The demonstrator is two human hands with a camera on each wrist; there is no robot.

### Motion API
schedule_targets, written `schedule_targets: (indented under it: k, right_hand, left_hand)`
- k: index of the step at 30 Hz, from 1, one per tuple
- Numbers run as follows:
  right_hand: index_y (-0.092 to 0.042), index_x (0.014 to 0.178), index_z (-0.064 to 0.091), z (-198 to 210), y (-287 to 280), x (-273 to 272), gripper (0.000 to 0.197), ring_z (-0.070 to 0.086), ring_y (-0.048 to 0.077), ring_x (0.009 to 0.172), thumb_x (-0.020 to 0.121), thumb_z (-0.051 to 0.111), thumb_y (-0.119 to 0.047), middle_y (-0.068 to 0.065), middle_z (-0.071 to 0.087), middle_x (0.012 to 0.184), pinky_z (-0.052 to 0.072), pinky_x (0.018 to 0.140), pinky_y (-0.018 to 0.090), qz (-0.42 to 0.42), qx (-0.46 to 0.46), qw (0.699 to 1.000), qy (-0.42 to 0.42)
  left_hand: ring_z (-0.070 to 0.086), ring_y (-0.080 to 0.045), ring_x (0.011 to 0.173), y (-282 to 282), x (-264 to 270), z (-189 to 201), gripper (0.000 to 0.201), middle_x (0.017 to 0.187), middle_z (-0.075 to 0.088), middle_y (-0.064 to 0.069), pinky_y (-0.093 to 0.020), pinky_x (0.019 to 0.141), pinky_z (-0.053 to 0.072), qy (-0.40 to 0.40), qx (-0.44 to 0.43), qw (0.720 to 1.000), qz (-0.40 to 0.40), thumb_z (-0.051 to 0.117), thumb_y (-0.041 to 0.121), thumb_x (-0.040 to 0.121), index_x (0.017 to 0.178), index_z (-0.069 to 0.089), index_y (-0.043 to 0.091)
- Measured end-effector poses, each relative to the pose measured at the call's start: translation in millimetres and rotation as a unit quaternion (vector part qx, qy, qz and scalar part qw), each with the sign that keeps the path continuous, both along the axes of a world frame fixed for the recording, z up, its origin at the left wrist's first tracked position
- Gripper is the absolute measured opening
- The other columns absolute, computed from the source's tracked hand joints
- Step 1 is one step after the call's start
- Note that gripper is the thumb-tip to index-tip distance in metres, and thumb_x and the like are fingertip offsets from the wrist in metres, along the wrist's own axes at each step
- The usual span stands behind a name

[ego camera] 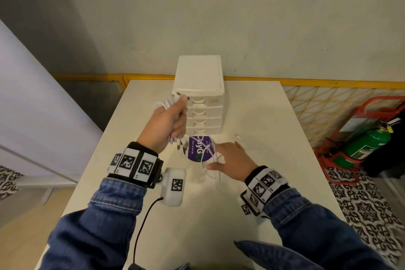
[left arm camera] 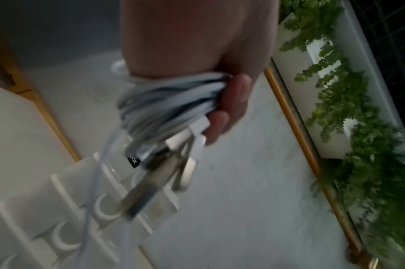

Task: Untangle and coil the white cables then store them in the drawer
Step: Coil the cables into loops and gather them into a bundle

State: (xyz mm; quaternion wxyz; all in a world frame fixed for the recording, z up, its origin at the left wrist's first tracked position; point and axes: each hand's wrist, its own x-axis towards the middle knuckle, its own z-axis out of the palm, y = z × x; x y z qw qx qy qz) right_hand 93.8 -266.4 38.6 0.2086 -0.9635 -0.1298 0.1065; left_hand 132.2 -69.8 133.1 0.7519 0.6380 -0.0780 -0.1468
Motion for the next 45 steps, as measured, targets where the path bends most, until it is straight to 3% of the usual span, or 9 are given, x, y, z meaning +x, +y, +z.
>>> schedule_targets:
  k: [5,10,15,23,29,34,38,41,45]
  right_hand:
    - [-0.01,0.147,0.005,22.2,-18.7,10.9,0.088,0.03,0.022,0.138,0.084,0.065,-0.027,0.008,0.029,0.151,0.022,0.107,0.023,-0.082,0.171,0.98,-0.064]
    - [-0.021,0.144,0.026,29.1,-12.6,11.6,0.069,0.034,0.016,0.133,0.086,0.063,-0.016,0.004,0.04,0.146,0.023,0.108,0.02,0.047,0.188,0.978,-0.071]
    - [-0.014,0.108,0.069,11.9,-4.8,15.2,0.029,0.056,0.006,0.094,0.082,0.056,-0.019,0.004,0.07,0.103,0.04,0.085,0.016,0.026,0.278,0.95,-0.137]
    - [-0.015,0.095,0.062,27.9,-3.5,24.5,0.022,0.057,-0.007,0.084,0.089,0.043,-0.005,-0.02,0.059,0.086,0.042,0.079,0.012,-0.021,0.294,0.942,-0.158]
    - [0.0,0.089,0.055,17.0,13.1,10.9,0.019,0.047,0.01,0.074,0.083,0.049,-0.016,0.017,0.054,0.08,0.039,0.071,0.023,-0.026,0.362,0.932,0.001]
    - [-0.023,0.103,0.053,-9.0,28.5,0.2,0.021,0.051,0.016,0.091,0.09,0.048,-0.007,0.0,0.051,0.099,0.046,0.093,0.039,-0.036,0.258,0.963,0.065]
    - [-0.022,0.084,0.051,-14.0,38.5,-6.9,0.017,0.046,0.014,0.068,0.093,0.044,-0.009,-0.006,0.048,0.074,0.044,0.076,0.037,-0.018,0.246,0.967,0.058]
    - [-0.017,0.098,0.052,-19.0,37.1,-13.3,0.011,0.045,0.005,0.057,0.094,0.042,-0.019,-0.012,0.047,0.065,0.039,0.059,0.017,0.001,0.23,0.973,0.036]
    - [-0.015,0.095,0.057,-25.1,29.4,-11.8,0.014,0.048,0.009,0.062,0.088,0.048,-0.022,-0.011,0.053,0.068,0.038,0.074,0.023,0.007,0.128,0.992,0.011]
  left_hand:
    - [0.025,-0.012,0.029,-5.4,-13.8,-13.9,0.032,0.039,0.03,0.002,-0.019,0.036,0.027,0.063,0.154,0.976,-0.141,0.051,0.023,0.094,0.064,0.048,0.013]
    - [0.023,-0.013,0.029,-9.6,-25.9,-25.5,0.031,0.039,0.028,-0.001,-0.019,0.037,0.025,0.092,0.18,0.962,-0.184,0.051,0.019,0.093,0.063,0.049,0.011]
    - [0.021,-0.012,0.028,-14.7,-31.7,-28.9,0.031,0.037,0.029,0.0,-0.017,0.036,0.024,0.106,0.195,0.951,-0.216,0.05,0.018,0.091,0.061,0.05,0.013]
    - [0.02,-0.014,0.03,-22.7,-39.4,-37.0,0.032,0.04,0.027,-0.002,-0.018,0.037,0.02,0.122,0.226,0.933,-0.251,0.053,0.03,0.09,0.064,0.051,0.013]
    - [0.022,-0.009,0.026,-26.3,-36.5,-29.9,0.033,0.036,0.03,0.004,-0.015,0.035,0.023,0.12,0.061,0.953,-0.273,0.047,0.034,0.089,0.065,0.052,0.012]
    - [0.033,-0.005,0.025,-30.4,-24.8,-28.4,0.041,0.036,0.039,0.007,-0.016,0.033,0.022,0.144,-0.207,0.907,-0.336,0.05,0.042,0.092,0.071,0.056,0.007]
    - [0.04,-0.006,0.029,-31.5,-13.5,-20.1,0.045,0.039,0.043,0.006,-0.02,0.035,0.029,0.09,-0.321,0.908,-0.253,0.037,0.041,0.096,0.071,0.055,0.009]
    - [0.037,-0.006,0.033,-25.1,-2.7,-14.2,0.046,0.04,0.039,0.006,-0.021,0.041,0.03,0.041,-0.348,0.932,-0.096,0.03,0.047,0.097,0.073,0.05,0.014]
    - [0.032,-0.01,0.038,-11.3,12.1,-15.3,0.044,0.045,0.035,0.006,-0.023,0.046,0.032,0.001,-0.296,0.945,0.14,0.032,0.053,0.097,0.073,0.046,0.018]
